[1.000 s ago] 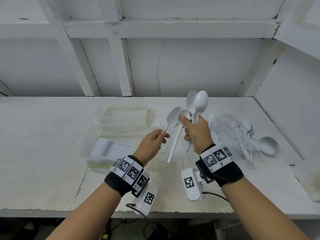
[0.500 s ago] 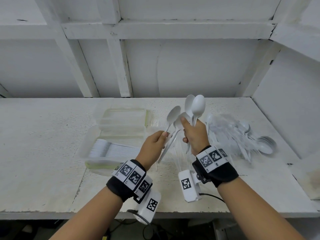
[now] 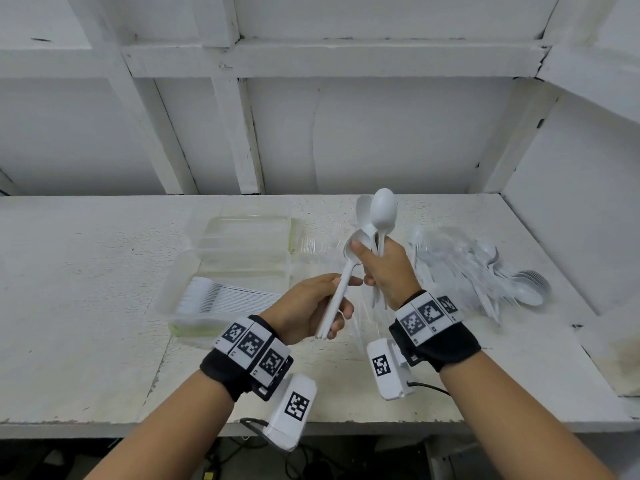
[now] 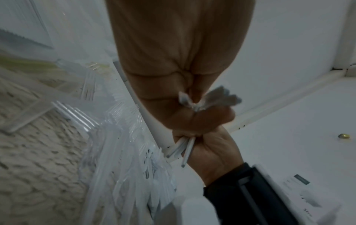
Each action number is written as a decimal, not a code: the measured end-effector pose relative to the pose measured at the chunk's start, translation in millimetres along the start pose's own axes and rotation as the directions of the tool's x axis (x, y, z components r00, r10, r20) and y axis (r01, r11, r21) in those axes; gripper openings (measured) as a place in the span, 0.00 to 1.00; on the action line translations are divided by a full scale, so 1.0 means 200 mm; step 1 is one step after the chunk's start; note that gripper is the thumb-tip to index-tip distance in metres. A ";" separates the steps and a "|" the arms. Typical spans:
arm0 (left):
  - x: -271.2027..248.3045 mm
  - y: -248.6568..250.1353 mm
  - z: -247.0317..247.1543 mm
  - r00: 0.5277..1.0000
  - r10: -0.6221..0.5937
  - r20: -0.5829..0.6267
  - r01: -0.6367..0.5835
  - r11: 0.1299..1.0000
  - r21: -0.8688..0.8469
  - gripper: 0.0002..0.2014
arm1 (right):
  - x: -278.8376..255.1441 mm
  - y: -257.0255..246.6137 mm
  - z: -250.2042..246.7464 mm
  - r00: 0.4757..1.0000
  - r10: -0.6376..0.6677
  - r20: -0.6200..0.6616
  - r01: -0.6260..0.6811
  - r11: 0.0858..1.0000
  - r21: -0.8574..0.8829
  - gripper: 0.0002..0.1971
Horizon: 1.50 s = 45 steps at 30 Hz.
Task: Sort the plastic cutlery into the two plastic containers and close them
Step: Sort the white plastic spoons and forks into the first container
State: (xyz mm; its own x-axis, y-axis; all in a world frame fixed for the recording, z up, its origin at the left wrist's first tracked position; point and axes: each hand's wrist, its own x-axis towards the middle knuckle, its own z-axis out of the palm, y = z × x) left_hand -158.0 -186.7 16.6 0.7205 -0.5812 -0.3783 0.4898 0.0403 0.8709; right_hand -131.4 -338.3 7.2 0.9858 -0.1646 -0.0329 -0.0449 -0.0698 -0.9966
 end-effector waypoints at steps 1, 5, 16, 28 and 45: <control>0.00 0.00 0.00 1.000 -0.011 0.020 0.011 0.999 -0.047 0.14 | 0.00 0.00 0.00 1.000 0.002 0.016 -0.002 1.000 -0.015 0.09; 0.03 0.01 0.00 0.998 -0.042 0.056 0.052 0.981 -0.187 0.16 | -0.02 0.00 0.02 0.999 -0.005 0.046 0.008 0.998 -0.056 0.09; 0.07 -0.02 0.03 0.936 0.177 -0.304 -0.213 0.973 -0.089 0.11 | -0.08 -0.03 0.01 0.998 0.056 0.001 -0.056 0.998 -0.018 0.08; 0.12 -0.06 0.12 0.855 0.291 -0.430 -0.281 0.956 0.087 0.13 | -0.14 0.00 0.10 0.999 -0.034 -0.014 0.033 0.998 -0.062 0.09; 0.14 -0.07 0.05 0.757 0.276 -0.593 -0.322 0.946 0.029 0.09 | -0.17 0.00 0.12 0.990 0.048 0.132 -0.010 0.961 -0.275 0.18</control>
State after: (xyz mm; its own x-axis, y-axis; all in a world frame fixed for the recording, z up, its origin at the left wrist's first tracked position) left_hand -150.3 -211.7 -2.5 0.9713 0.0533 -0.2320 0.2171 0.2013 0.9552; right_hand -161.3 -308.6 5.5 0.9953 -0.0367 -0.0900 -0.0971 -0.3362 -0.9368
